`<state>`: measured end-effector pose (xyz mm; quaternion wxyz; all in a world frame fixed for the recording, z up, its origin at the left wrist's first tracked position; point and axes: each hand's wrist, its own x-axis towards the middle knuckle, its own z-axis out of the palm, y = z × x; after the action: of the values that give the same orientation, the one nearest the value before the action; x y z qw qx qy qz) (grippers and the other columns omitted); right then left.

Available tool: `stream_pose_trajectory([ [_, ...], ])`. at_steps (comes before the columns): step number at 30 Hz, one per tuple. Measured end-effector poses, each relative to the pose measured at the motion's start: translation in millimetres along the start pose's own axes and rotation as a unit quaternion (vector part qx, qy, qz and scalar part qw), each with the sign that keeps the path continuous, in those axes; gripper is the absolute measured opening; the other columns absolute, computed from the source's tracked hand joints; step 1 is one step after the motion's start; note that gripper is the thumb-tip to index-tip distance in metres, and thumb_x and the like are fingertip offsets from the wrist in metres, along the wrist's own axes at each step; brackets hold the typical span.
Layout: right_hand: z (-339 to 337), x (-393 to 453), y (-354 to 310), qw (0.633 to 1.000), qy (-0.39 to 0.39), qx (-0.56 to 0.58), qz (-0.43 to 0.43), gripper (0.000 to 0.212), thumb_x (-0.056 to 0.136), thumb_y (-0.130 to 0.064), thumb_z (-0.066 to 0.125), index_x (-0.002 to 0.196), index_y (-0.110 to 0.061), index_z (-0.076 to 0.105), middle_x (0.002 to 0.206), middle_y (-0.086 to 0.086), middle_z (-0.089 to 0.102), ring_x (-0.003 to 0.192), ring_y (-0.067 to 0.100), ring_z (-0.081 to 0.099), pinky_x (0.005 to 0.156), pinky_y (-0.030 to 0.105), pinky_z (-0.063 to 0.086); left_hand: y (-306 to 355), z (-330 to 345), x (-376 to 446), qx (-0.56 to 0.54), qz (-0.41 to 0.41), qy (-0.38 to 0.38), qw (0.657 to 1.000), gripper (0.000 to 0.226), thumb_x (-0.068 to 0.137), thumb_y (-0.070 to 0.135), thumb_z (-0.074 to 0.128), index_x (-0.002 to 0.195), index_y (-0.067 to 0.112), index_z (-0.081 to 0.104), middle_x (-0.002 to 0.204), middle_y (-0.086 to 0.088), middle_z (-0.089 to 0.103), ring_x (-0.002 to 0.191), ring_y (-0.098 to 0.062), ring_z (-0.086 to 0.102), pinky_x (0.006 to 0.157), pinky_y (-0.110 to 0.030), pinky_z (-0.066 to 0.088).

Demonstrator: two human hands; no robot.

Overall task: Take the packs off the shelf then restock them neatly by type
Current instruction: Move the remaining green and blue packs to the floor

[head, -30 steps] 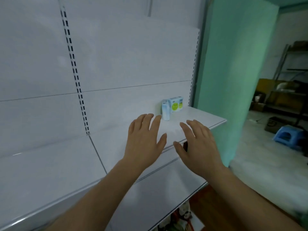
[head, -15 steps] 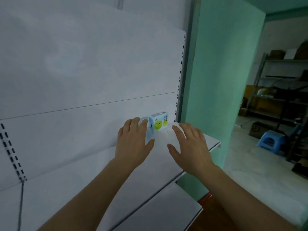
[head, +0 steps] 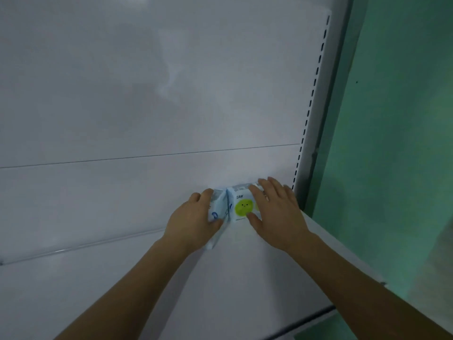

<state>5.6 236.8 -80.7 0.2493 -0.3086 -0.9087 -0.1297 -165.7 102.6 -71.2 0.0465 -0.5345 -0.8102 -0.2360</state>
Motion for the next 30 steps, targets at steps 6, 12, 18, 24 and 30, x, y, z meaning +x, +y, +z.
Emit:
stream_pose_trajectory([
  [6,30.3,35.1,20.5,0.996,-0.024,0.044,-0.072,0.055,0.085,-0.037,0.072,0.134,-0.018,0.056,0.127,0.009,0.058,0.123,0.036,0.052,0.103,0.056,0.042,-7.1,-14.6,4.9,-0.053,-0.033,-0.042,0.997,0.053,0.091,0.031,0.066,0.139,0.029,0.043,0.127,0.002,0.057,0.105,-0.018,0.059,0.086,-0.030,0.051],
  [12,19.8,61.4,44.3,0.971,-0.063,0.190,-0.129,0.023,0.095,-0.027,0.062,0.112,-0.014,0.066,0.102,0.006,0.057,0.094,0.027,0.056,0.081,0.041,0.048,-27.2,-41.8,4.0,-0.274,-0.079,-0.178,0.942,0.028,0.093,0.022,0.068,0.119,0.031,0.062,0.107,0.005,0.072,0.094,-0.012,0.071,0.076,-0.026,0.057],
  [18,-6.0,62.7,39.0,0.940,-0.271,0.154,-0.137,0.027,0.105,-0.029,0.048,0.121,-0.014,0.065,0.106,0.005,0.056,0.103,0.021,0.053,0.088,0.029,0.036,-30.5,-28.4,11.2,-0.064,-0.030,-0.219,0.973,0.024,0.096,0.028,0.060,0.120,0.030,0.065,0.117,0.008,0.065,0.106,-0.014,0.060,0.089,-0.023,0.042],
  [24,-3.1,38.9,28.7,0.923,-0.340,0.160,-0.076,0.061,0.097,-0.060,0.048,0.150,-0.032,0.040,0.149,-0.006,0.047,0.134,0.020,0.045,0.111,0.035,0.034,-14.0,-20.3,1.0,-0.030,-0.013,-0.274,0.961,0.076,0.075,0.071,0.070,0.139,0.037,0.044,0.130,0.011,0.054,0.114,-0.014,0.053,0.103,-0.036,0.043],
  [30,-26.9,23.2,28.3,0.907,-0.393,0.131,-0.072,0.085,0.066,-0.078,0.073,0.137,-0.038,0.049,0.133,-0.016,0.054,0.122,0.013,0.054,0.103,0.032,0.044,-12.5,-13.2,-7.9,0.095,0.048,-0.238,0.965,0.090,0.069,0.075,0.071,0.141,0.030,0.042,0.125,0.005,0.049,0.116,-0.019,0.040,0.100,-0.040,0.043],
])
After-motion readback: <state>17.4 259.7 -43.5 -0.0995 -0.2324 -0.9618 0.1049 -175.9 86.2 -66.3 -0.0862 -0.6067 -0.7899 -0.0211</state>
